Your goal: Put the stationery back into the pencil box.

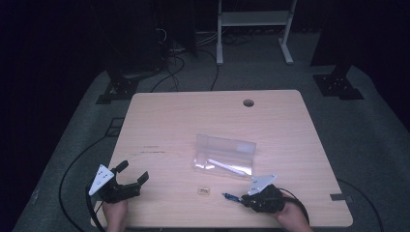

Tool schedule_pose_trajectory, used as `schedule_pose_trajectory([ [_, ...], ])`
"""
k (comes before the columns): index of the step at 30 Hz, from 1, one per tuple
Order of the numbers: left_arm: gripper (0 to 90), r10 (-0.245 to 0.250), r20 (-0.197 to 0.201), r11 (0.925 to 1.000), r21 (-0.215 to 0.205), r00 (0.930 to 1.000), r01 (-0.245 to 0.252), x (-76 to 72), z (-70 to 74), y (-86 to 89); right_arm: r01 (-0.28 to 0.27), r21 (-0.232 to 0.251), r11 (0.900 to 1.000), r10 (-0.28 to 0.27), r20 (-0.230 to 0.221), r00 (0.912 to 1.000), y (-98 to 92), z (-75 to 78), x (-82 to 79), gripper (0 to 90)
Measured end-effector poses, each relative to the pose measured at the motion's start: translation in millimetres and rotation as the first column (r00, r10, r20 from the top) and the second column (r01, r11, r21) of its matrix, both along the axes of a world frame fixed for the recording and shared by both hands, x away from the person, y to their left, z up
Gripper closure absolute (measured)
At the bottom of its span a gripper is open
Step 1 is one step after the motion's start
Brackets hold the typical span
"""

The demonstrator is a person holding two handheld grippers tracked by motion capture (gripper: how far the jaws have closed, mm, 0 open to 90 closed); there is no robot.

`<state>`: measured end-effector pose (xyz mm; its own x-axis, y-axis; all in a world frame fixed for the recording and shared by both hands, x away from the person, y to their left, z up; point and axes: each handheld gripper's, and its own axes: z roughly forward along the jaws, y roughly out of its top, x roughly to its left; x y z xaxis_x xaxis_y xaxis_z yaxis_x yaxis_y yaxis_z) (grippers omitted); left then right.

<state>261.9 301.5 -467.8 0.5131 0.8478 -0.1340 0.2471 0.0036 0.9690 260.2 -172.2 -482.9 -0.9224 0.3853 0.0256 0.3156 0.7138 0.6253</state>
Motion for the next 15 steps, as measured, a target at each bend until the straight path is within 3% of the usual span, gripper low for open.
schedule_pose_trajectory([
  [9,1.1,0.002,0.000,1.0000,-0.004,1.0000,-0.002,0.0,-0.2,0.4,0.005,0.033,0.999,-0.004,-0.022,0.9997,-3.3,3.9,-0.3,79.2],
  [15,1.1,0.003,0.000,1.0000,-0.002,1.0000,-0.003,-0.3,-0.3,0.5,0.013,0.047,0.999,-0.013,-0.006,0.9999,-6.2,9.6,-0.6,79.3],
])
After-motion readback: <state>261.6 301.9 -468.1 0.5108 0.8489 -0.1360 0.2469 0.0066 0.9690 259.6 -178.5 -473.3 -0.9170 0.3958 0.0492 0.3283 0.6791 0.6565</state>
